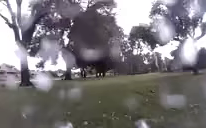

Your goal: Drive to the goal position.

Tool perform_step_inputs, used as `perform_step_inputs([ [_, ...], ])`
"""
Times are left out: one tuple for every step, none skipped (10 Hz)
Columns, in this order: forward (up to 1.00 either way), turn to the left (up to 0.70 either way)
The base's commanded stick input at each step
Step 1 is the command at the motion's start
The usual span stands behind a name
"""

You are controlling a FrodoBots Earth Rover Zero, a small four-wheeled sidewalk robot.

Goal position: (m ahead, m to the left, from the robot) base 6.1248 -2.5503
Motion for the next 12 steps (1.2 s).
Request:
perform_step_inputs([
  [1.0,0.01],
  [1.0,0.01],
  [1.0,0.01],
  [1.0,0.01],
  [1.0,0.01],
  [1.0,0.01],
  [1.0,0.01],
  [1.0,0.01],
  [1.0,0.01],
  [1.0,0.01],
  [1.0,0.01],
  [1.0,0.01],
])
